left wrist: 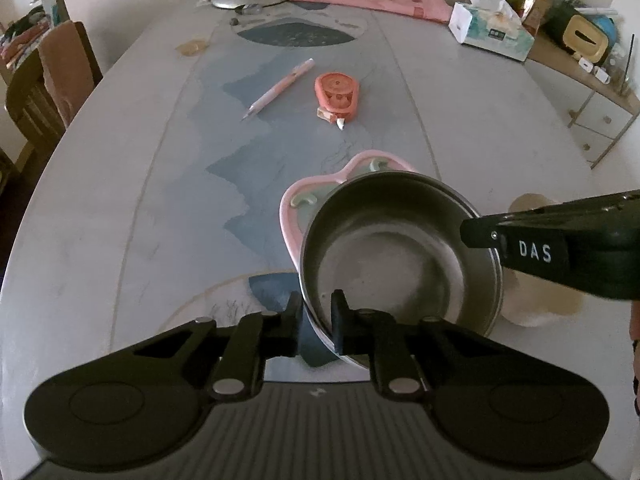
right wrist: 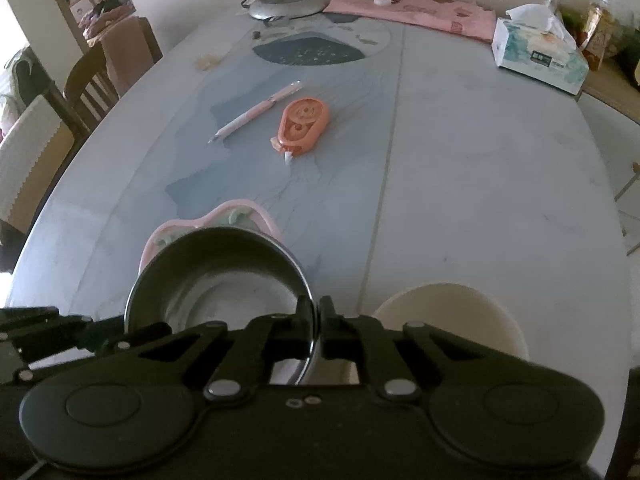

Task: Organize plates and bowls

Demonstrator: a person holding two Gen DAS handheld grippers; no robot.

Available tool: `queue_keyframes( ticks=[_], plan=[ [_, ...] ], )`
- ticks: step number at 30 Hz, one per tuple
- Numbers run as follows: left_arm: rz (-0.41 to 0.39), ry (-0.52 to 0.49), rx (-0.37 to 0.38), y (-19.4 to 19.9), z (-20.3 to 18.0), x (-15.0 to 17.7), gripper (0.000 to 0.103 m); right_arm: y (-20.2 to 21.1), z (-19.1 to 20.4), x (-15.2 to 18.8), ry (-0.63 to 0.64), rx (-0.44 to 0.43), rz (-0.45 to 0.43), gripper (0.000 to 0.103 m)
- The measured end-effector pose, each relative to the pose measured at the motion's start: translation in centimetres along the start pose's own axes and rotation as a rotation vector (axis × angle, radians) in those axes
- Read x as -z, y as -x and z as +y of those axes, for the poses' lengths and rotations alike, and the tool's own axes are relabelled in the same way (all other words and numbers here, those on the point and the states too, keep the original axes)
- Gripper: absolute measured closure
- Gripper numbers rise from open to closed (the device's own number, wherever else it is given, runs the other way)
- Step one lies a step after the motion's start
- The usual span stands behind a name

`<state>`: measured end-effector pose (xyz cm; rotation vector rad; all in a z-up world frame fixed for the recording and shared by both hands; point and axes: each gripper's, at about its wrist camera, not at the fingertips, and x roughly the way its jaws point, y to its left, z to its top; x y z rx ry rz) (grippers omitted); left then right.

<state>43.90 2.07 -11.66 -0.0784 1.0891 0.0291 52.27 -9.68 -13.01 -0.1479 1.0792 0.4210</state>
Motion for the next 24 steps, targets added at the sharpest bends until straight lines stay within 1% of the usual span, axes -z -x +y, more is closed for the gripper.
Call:
queue_keyframes(
  ticks=[6,11,15,24],
  plan=[
    [0.006,-0.010,-0.013,0.8,0.0,0.8,0.092,0.8,0.7,1.0,0.000,0.001,-0.002,0.098],
    [0.001,-0.037,-0.021,2.4,-0.1,1.8,0.092,1.9,1.4,2.0,0.005,0.007,0.008,0.099],
    [-0.007,-0.046,-0.013,4.0,-0.3,2.6,0.092,3.7,1.9,3.1,0.006,0.015,0.002,0.099],
    [-0.034,-0.111,0.006,8.6,-2.0,5.6,0.092,8.6,2.6,6.2,-0.027,0.025,-0.024,0.099]
  ],
)
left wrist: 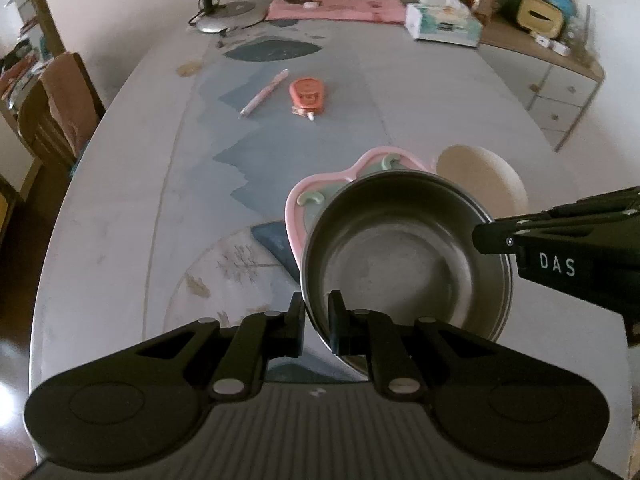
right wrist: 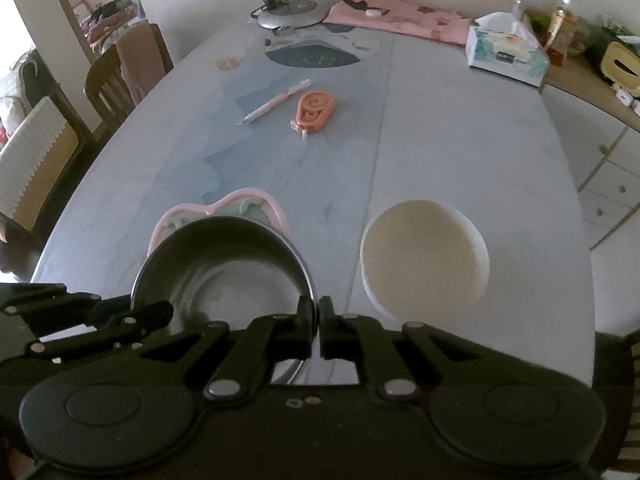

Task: Organize plates and bowls

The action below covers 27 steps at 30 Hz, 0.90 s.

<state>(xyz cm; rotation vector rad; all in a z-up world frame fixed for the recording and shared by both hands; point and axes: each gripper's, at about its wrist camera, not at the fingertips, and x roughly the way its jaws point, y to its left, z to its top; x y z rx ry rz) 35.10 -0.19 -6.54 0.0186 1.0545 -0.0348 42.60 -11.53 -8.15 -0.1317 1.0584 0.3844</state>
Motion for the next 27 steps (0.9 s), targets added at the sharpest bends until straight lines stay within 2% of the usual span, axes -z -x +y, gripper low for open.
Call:
queue_keyframes(
  ticks=[5,16,27],
  plan=[
    [-0.017,-0.046,0.027,2.7,-1.8,2.1,0.092,3.1,-0.5,2.7,-0.033,0.003,-0.009,0.098],
    [-0.024,-0.151,0.097,7.5,-6.1,6.7,0.092,9.7,-1.4,9.2,-0.114,0.071,-0.044,0.098],
    [0.005,-0.268,0.170,10.4,-10.4,12.3,0.092,14.3,-3.1,16.4,-0.205,0.117,-0.035,0.098]
  ],
)
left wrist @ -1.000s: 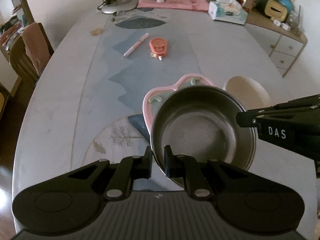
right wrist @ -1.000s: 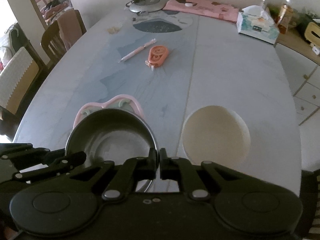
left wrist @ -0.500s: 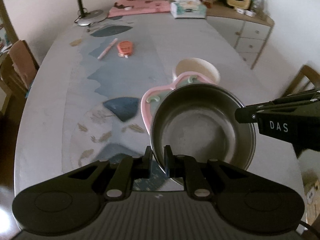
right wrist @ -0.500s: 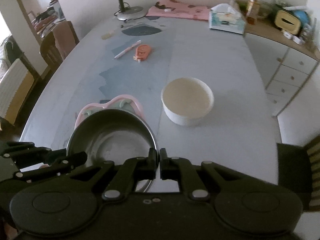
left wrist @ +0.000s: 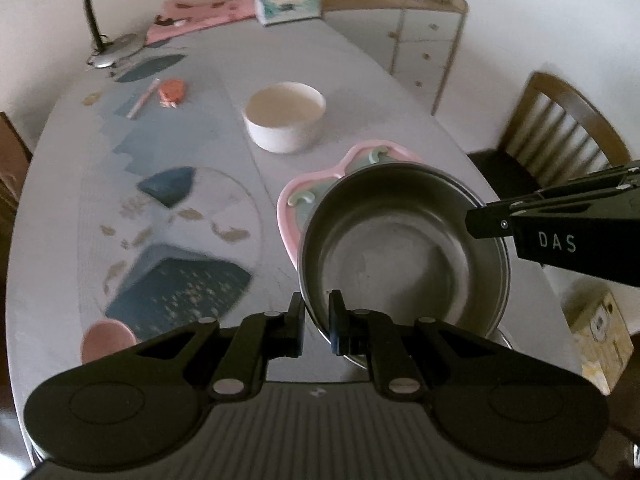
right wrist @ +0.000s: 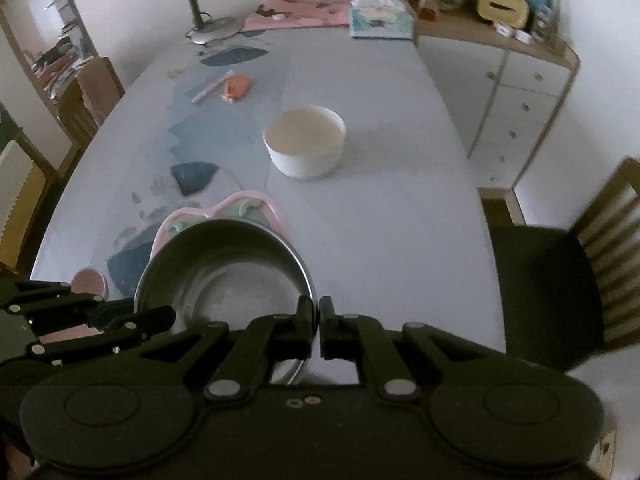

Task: Organize plates and bowls

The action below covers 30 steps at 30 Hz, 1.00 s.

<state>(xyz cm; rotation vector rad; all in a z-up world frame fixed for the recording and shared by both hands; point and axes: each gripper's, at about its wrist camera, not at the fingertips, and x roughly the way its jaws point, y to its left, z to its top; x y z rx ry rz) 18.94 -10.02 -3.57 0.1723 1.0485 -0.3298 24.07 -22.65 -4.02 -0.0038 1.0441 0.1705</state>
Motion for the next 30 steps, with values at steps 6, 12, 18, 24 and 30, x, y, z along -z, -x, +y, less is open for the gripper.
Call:
queue_keyframes(
  ticks=[6,12,18,24,30],
  plan=[
    [0.035,-0.038,0.038,0.1,-2.2,2.9,0.092,0.9,-1.2,3.8,-0.041,0.019,0.039,0.098],
    [0.086,-0.060,0.073,-0.3,-3.5,5.2,0.092,1.3,-1.7,7.1,-0.064,0.037,0.083,0.098],
    [0.128,-0.085,0.094,-1.5,-4.3,7.0,0.092,0.7,-1.9,9.7,-0.081,0.052,0.134,0.098],
    [0.132,-0.108,0.091,-2.3,-4.7,7.7,0.092,0.3,-2.4,11.0,-0.108,0.059,0.151,0.098],
    [0.138,-0.115,0.086,-3.0,-4.7,7.7,0.092,-0.2,-2.5,11.3,-0.128,0.053,0.152,0.098]
  ],
)
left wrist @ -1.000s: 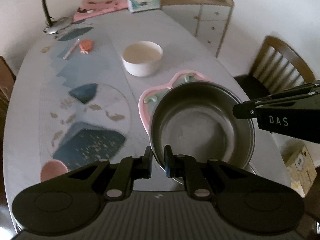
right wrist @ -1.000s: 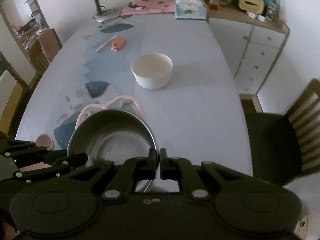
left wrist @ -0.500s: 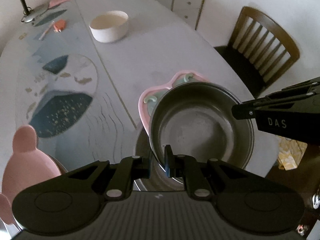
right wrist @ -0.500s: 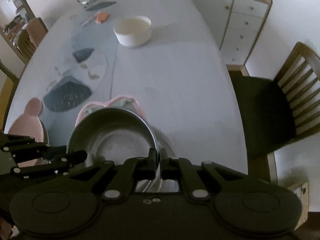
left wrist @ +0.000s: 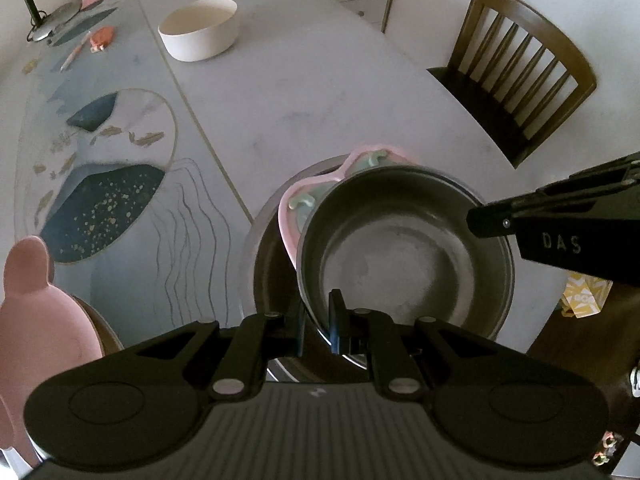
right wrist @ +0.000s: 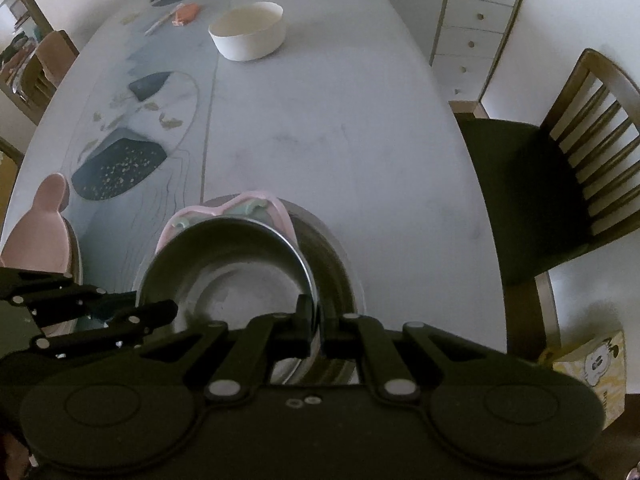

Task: Organize plates and bowls

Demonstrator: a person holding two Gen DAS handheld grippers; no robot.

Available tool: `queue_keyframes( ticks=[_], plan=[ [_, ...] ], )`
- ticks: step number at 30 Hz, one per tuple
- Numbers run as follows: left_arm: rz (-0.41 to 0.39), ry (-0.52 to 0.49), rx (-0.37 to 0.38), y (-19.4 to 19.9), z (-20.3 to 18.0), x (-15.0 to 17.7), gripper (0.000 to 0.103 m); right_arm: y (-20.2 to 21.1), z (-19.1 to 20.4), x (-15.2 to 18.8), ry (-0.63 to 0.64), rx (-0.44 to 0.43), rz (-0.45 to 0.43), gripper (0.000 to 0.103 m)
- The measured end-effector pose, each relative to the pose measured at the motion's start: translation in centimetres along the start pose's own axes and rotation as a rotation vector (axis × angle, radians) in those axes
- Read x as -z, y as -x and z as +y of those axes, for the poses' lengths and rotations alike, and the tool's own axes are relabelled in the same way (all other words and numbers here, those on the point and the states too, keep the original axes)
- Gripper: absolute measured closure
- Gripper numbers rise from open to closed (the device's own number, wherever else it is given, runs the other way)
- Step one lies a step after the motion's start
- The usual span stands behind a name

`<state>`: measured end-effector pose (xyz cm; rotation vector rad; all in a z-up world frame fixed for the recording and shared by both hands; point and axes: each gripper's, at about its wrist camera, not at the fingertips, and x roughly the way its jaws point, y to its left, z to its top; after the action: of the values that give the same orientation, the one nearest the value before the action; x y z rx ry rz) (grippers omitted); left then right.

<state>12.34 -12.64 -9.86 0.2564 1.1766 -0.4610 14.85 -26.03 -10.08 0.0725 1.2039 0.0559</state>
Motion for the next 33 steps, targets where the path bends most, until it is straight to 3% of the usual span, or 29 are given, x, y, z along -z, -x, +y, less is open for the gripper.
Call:
queue_keyframes(
  ticks=[19,33],
  plan=[
    [0.009,-0.023,0.005,-1.5,0.1,-0.7,0.092,-1.6,-0.4,-0.1,-0.022,0.001,0.021,0.097],
    [-0.010,0.040,0.066,-0.7,1.8,-1.1,0.092,-1.1,-0.3,-0.8,-0.005,-0.023,-0.001,0.079]
  ],
)
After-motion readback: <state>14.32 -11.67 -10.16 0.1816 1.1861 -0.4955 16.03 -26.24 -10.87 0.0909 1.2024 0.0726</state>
